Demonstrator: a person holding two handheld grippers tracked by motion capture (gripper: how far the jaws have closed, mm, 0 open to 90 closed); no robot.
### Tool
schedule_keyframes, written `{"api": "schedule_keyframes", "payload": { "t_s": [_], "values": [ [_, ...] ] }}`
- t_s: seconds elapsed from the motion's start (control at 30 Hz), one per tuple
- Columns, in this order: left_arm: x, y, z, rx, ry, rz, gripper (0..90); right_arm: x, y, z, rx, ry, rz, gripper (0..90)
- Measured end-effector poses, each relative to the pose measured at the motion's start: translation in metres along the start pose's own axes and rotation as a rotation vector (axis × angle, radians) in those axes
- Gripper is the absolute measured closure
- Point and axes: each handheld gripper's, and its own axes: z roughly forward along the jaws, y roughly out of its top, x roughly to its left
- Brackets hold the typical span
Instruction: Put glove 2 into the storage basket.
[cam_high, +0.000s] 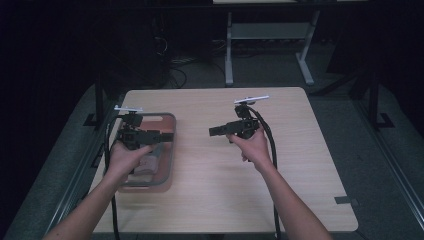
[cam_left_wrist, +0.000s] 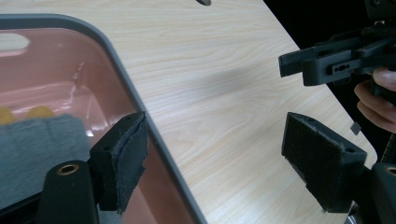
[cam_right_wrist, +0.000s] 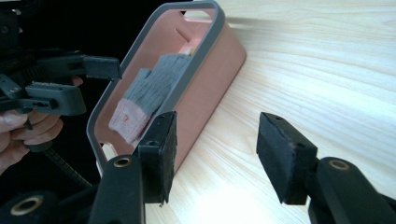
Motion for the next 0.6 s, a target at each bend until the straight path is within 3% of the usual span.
{"api": "schedule_keyframes", "payload": {
  "t_s": [0.6],
  "values": [
    [-0.027, 0.004, 0.024, 0.027, -0.046, 0.050, 21.6, -0.026, -0.017, -0.034, -0.032, -0.050, 0.046, 44.0]
  ]
}}
